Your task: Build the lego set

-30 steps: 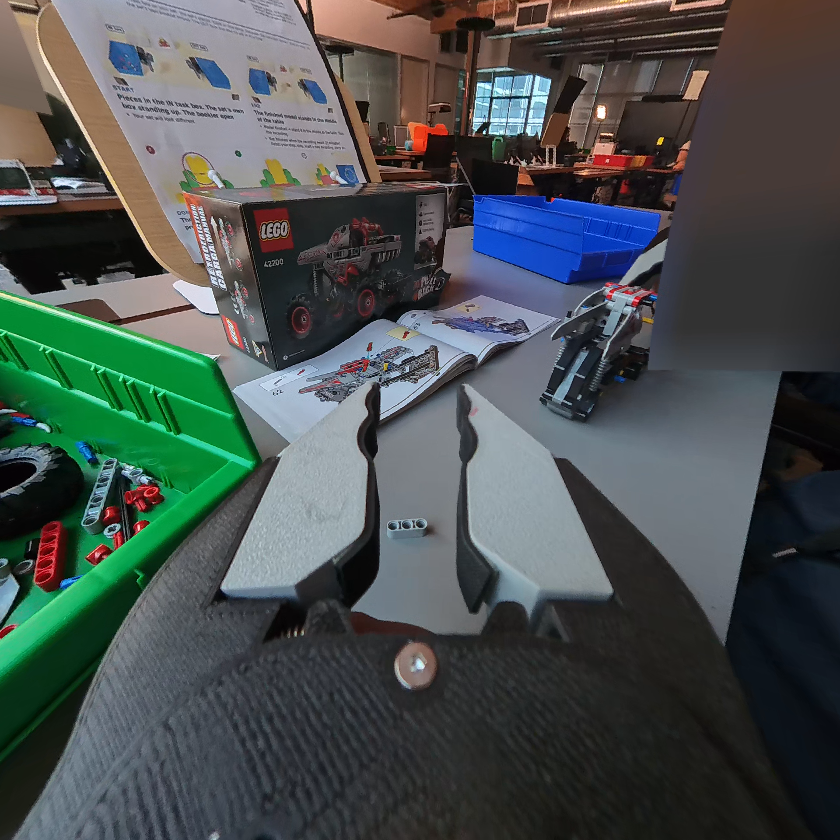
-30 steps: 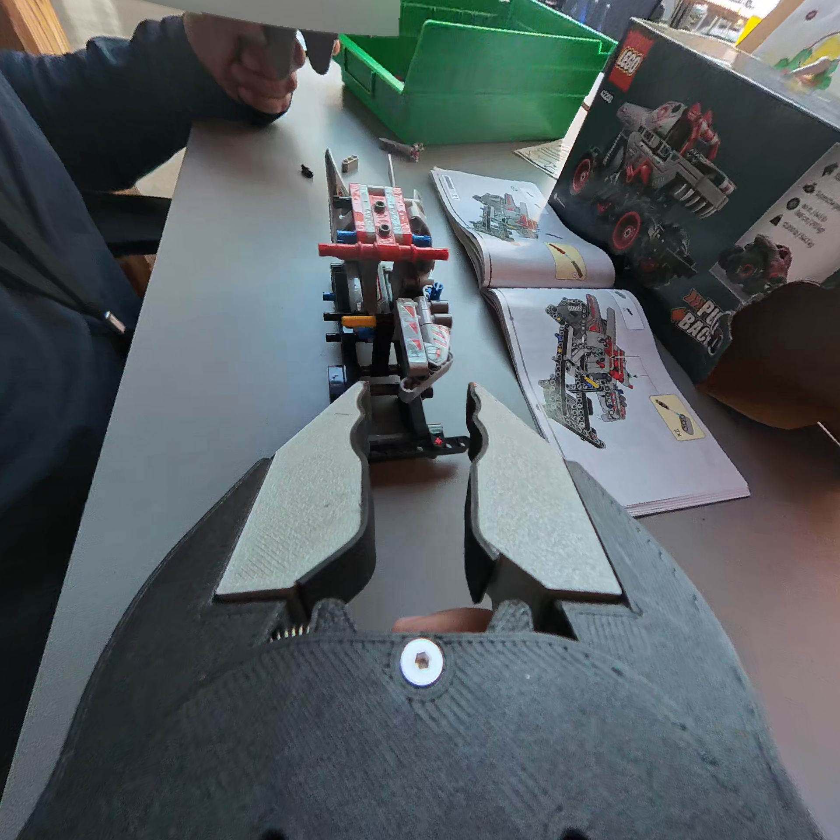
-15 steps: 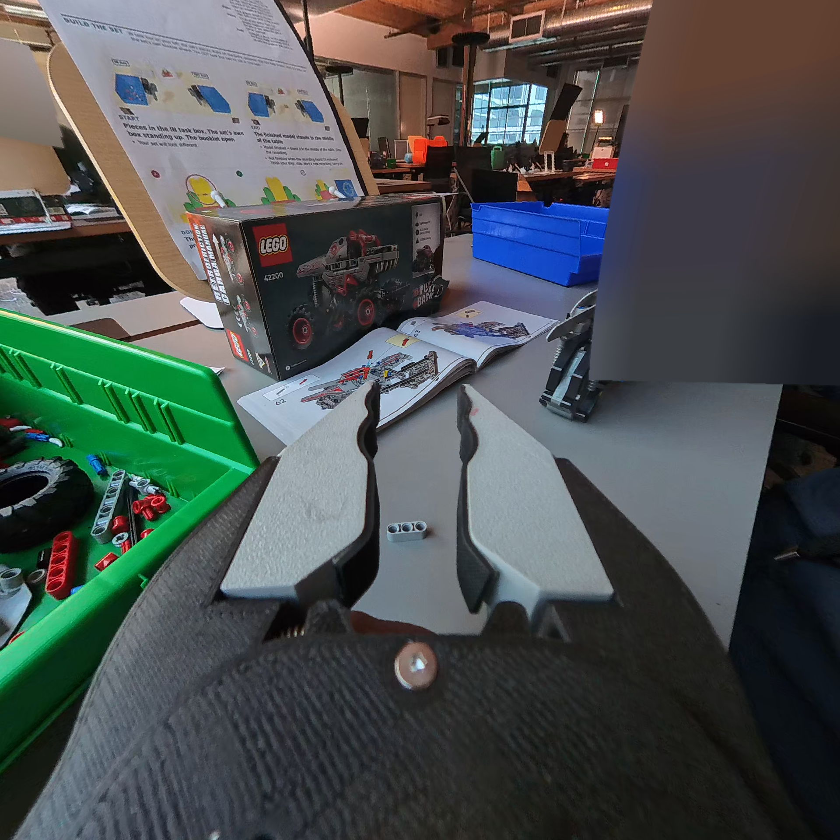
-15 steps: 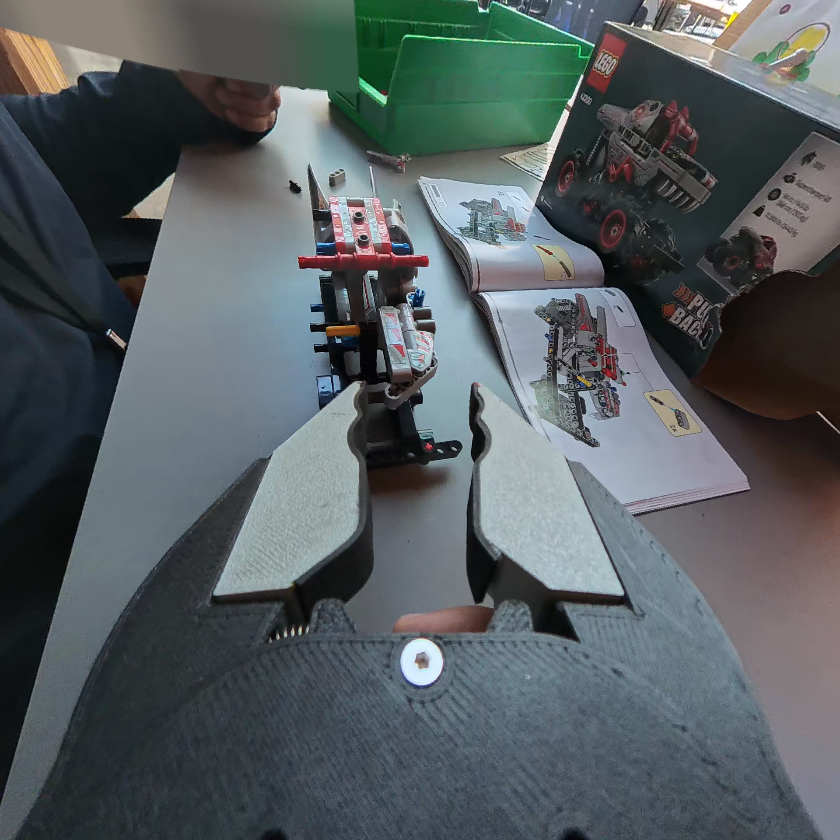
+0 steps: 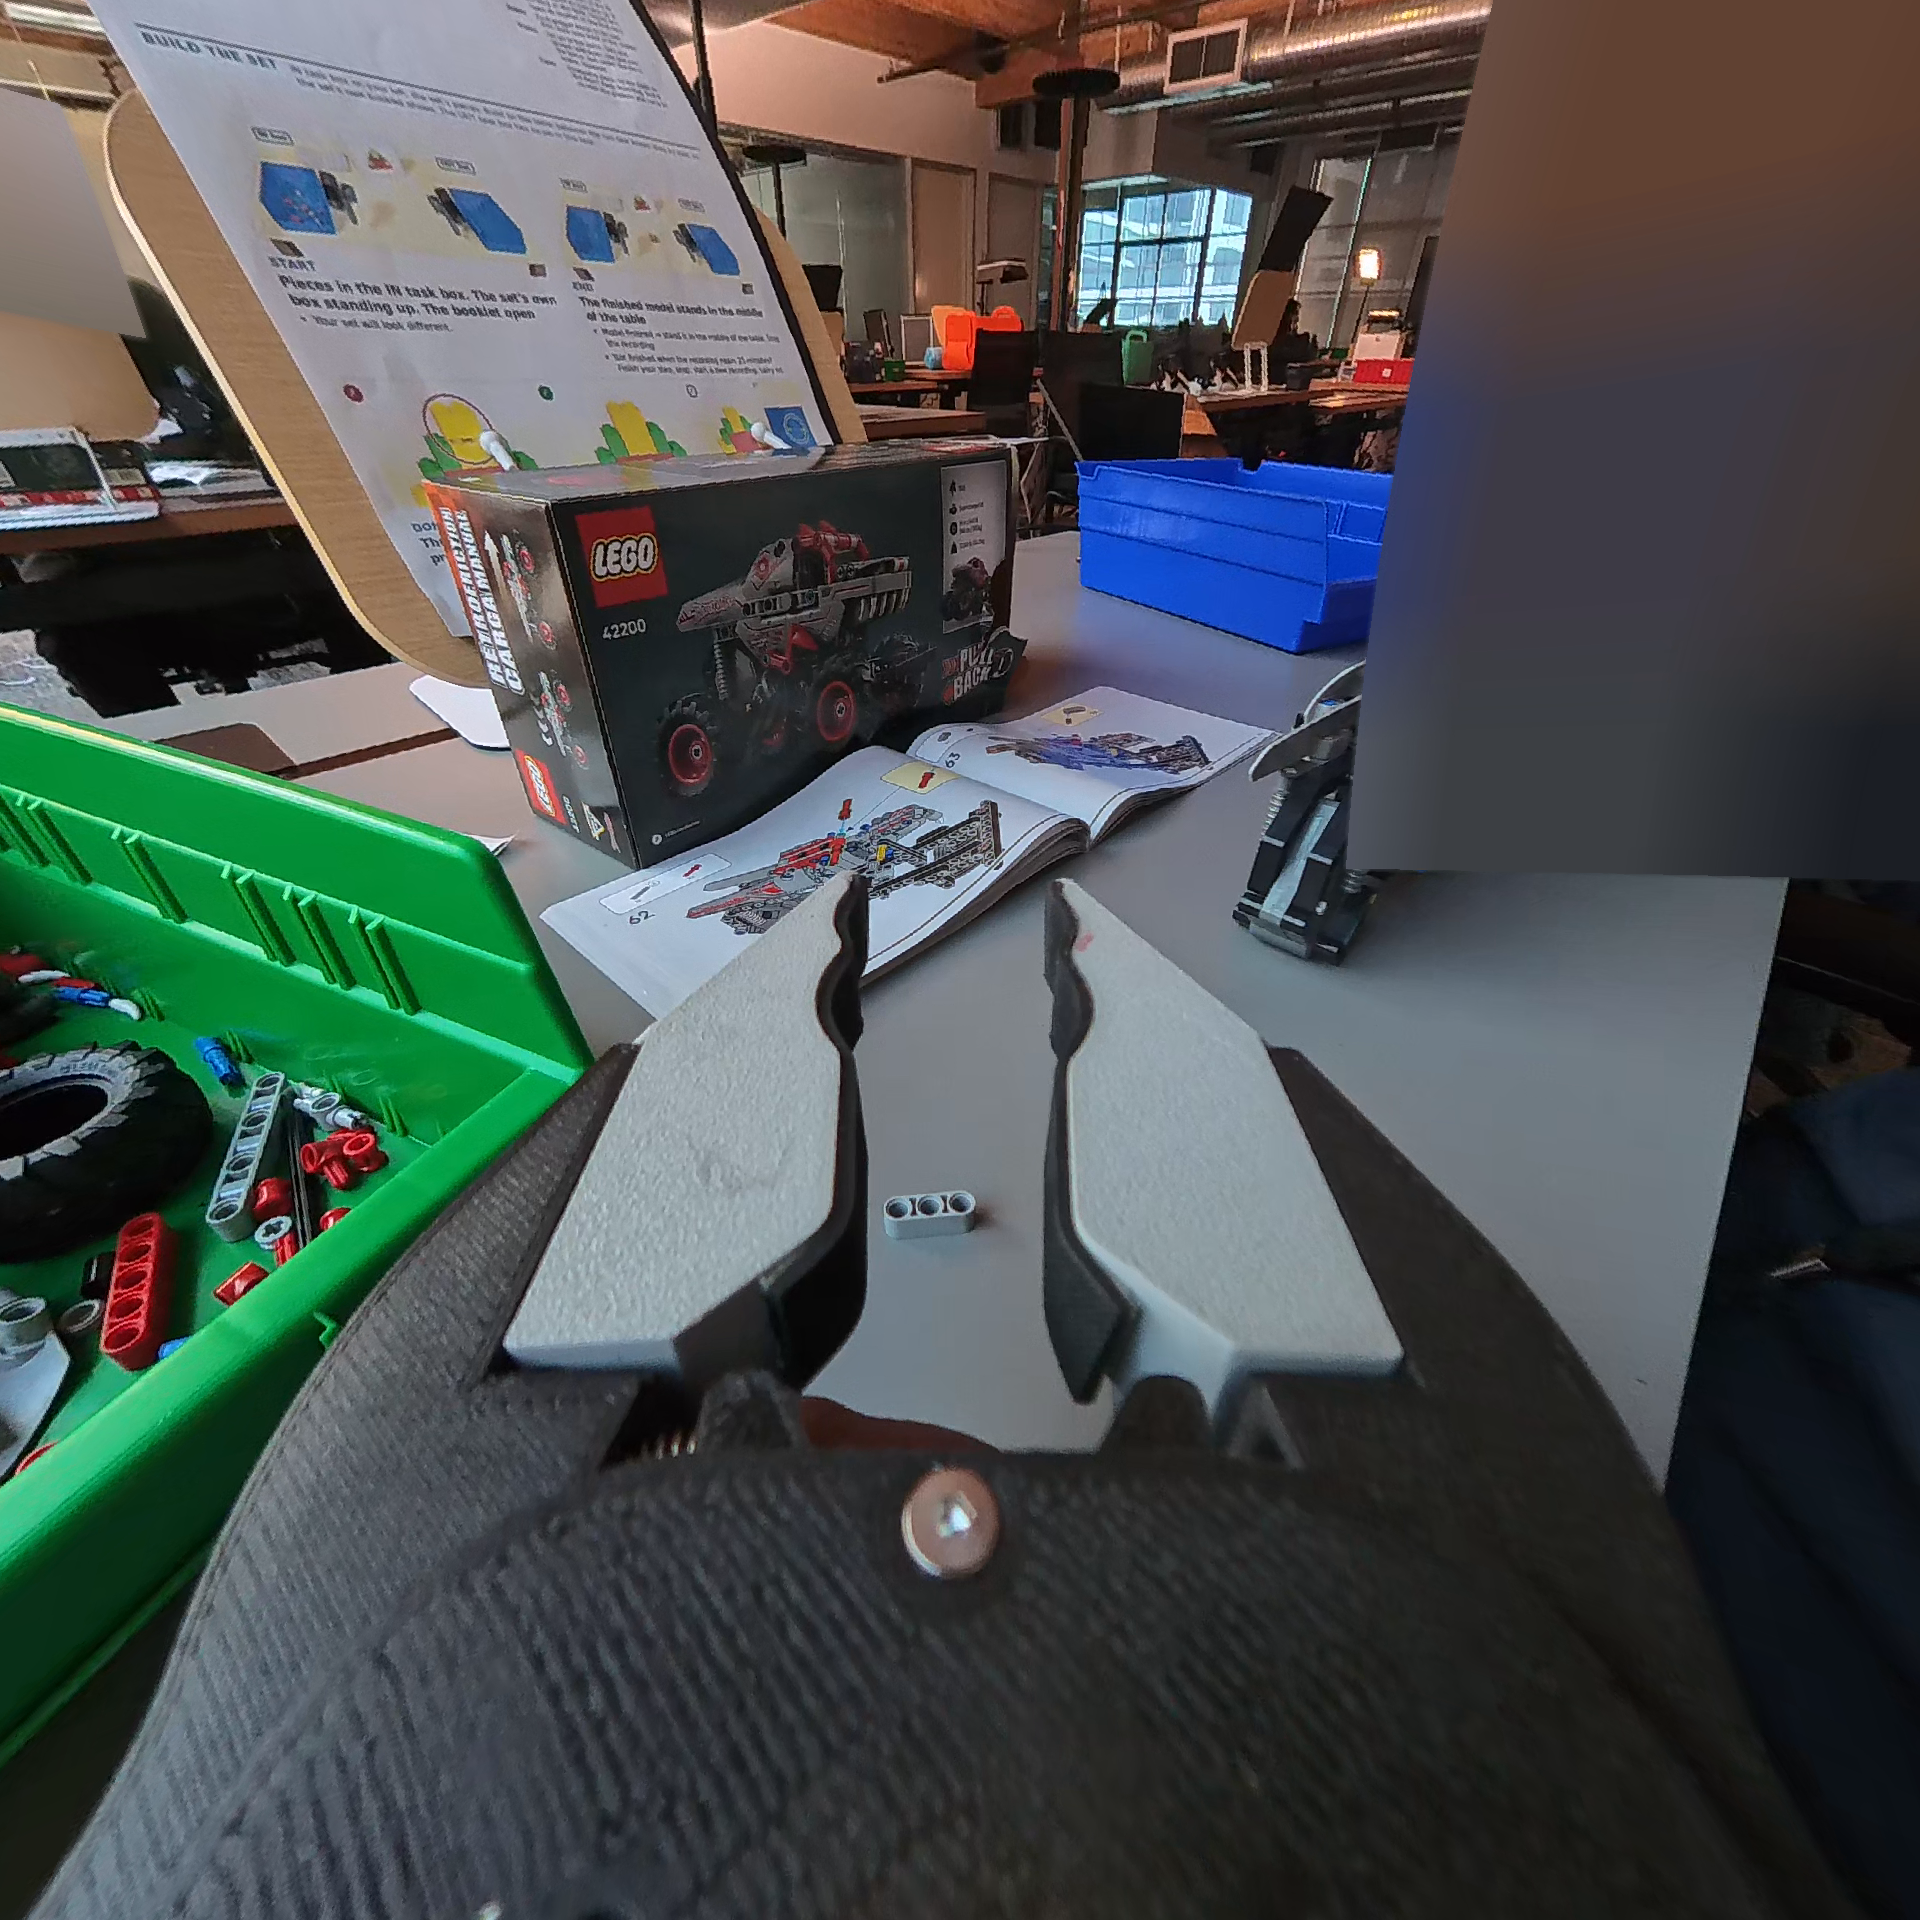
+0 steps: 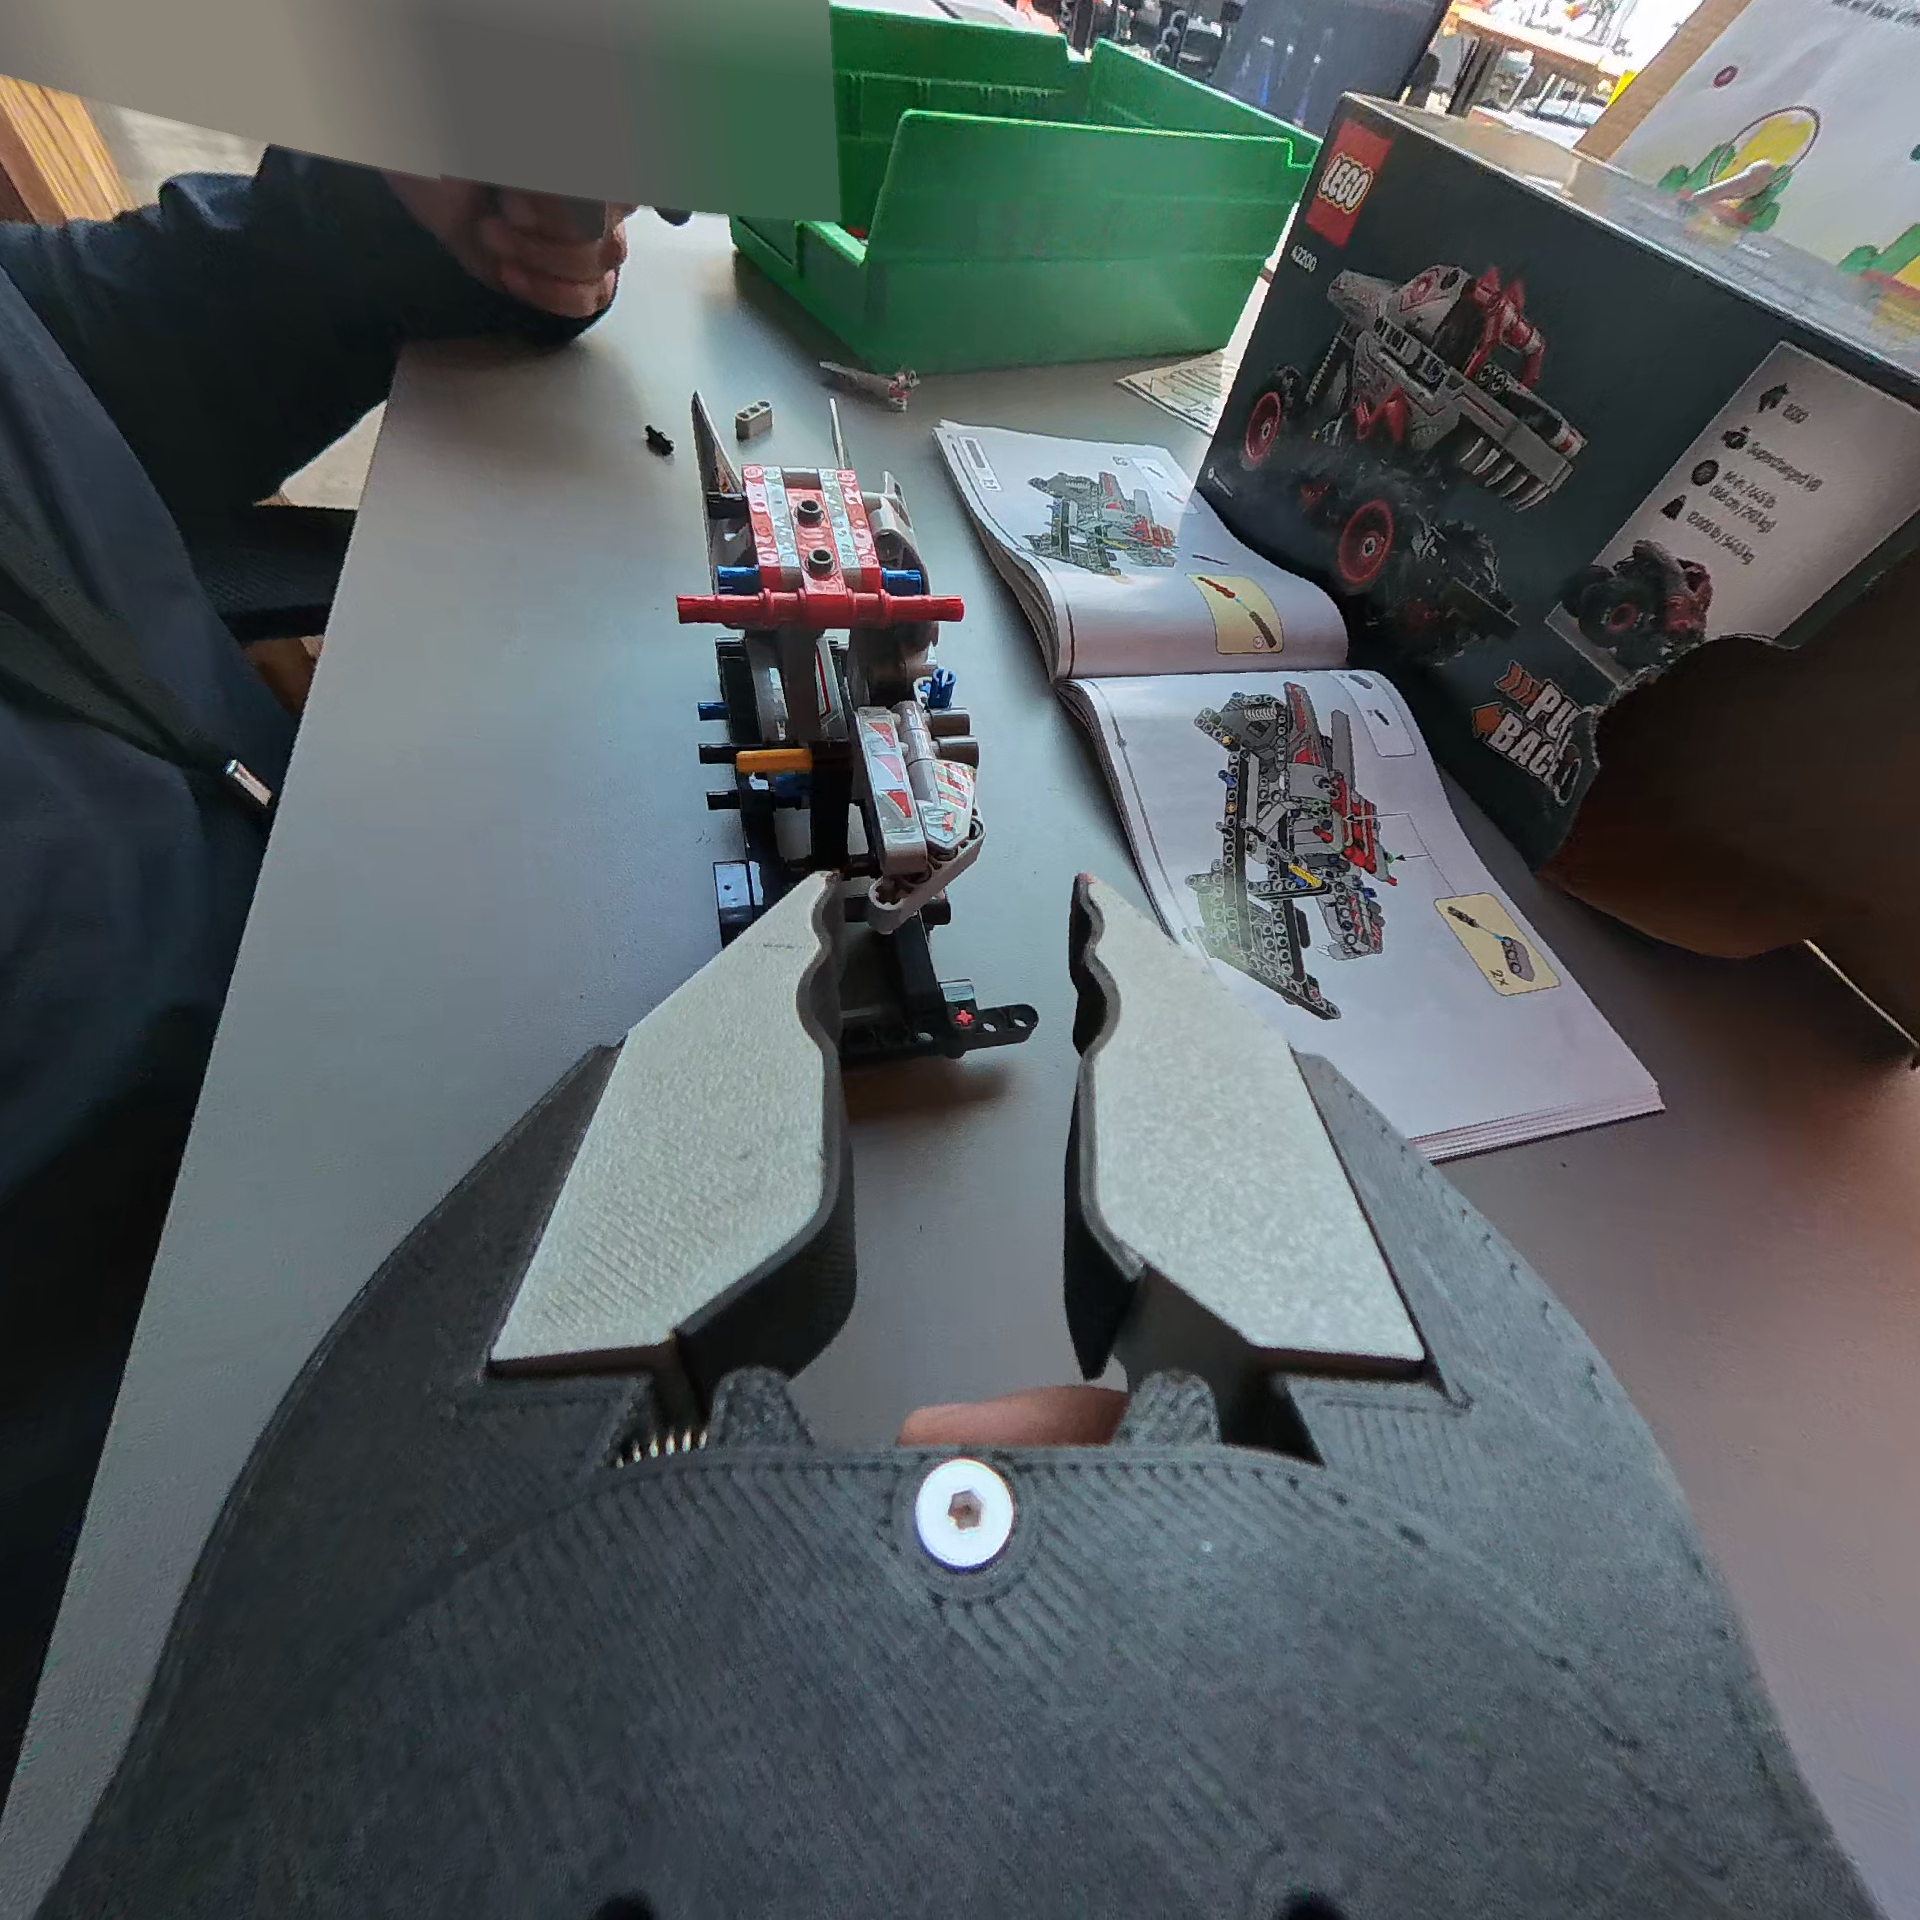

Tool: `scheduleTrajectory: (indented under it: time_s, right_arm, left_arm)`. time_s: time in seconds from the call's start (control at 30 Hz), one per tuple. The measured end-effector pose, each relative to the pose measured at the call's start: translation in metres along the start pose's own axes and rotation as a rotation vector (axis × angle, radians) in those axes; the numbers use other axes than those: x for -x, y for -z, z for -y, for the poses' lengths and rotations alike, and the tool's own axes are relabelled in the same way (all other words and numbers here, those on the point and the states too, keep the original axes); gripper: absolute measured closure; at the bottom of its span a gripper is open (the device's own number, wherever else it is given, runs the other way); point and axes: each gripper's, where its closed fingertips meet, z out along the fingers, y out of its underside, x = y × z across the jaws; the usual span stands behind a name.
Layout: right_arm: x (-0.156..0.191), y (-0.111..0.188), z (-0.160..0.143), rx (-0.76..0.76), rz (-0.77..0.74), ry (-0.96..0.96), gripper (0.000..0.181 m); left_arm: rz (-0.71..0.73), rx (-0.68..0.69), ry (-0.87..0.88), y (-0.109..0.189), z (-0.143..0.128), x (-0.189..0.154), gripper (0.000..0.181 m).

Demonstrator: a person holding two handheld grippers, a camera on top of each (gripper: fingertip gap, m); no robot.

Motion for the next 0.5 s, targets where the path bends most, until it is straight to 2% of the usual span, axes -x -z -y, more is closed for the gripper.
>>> scheduleTrajectory:
  time_s: [0.5]
  right_arm:
    - [0.0003,-0.0006,-0.0010,0.004,0.003,-0.003,0.142]
  left_arm:
    - [0.000,-0.002,-0.003,0.0002,0.0003,-0.0003,0.150]
